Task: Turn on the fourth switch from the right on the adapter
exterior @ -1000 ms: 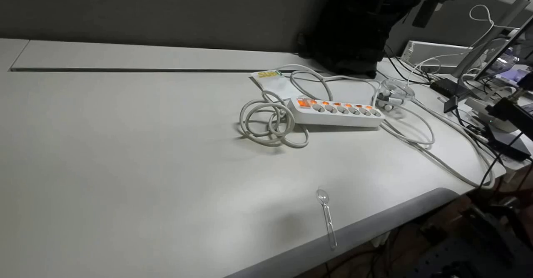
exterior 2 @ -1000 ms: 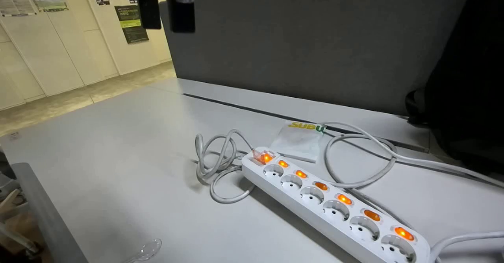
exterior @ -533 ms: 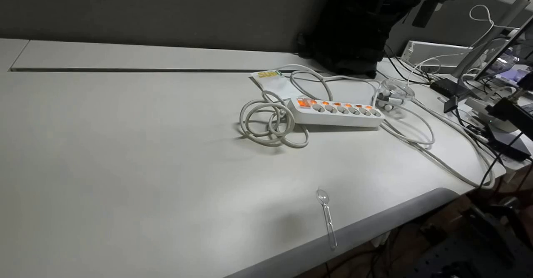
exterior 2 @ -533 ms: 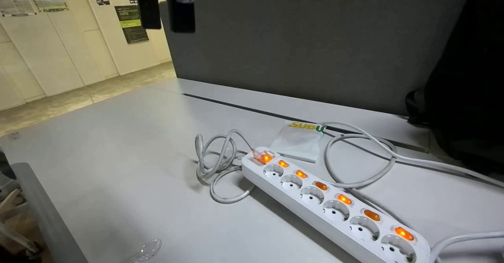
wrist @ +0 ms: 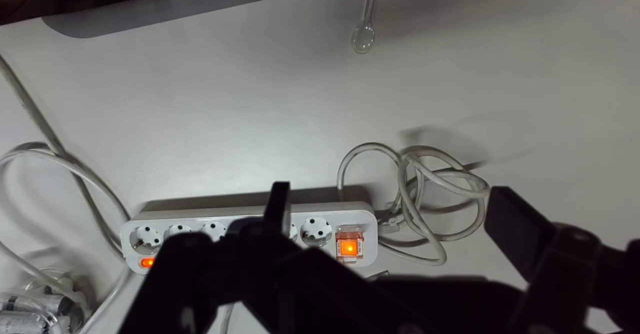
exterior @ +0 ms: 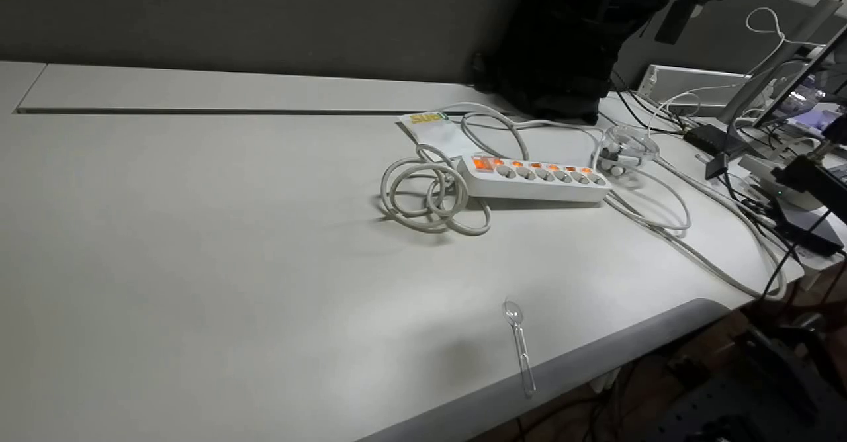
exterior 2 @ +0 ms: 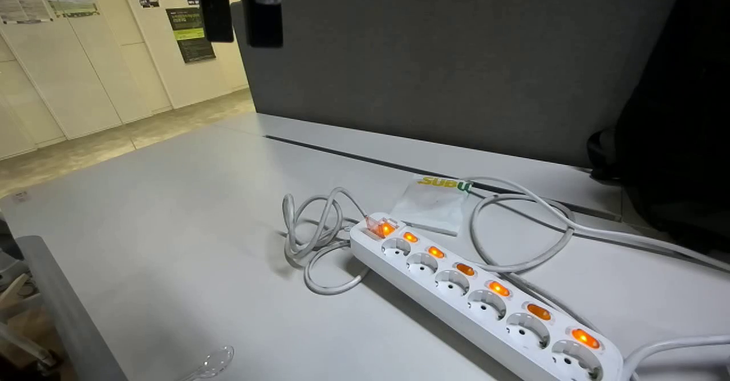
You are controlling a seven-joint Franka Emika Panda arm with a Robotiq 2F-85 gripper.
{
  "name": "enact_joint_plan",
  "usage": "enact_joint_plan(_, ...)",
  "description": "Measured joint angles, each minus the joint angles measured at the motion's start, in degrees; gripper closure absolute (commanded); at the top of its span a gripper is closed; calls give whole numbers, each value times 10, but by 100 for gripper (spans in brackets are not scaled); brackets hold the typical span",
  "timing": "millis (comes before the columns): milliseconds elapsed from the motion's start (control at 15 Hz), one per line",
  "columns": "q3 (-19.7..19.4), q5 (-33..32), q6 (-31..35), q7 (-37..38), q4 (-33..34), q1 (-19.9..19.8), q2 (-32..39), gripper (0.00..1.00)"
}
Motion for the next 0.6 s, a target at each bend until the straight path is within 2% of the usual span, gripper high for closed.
enact_joint_plan(267,0,0,1,0,4,0,9,0)
enact_joint_plan(467,0,1,10,1,25,0,43,0)
enact_joint_plan(533,0,2,18,1,37,0,60,25)
enact_joint_plan(600,0,4,23,1,51,0,78,25)
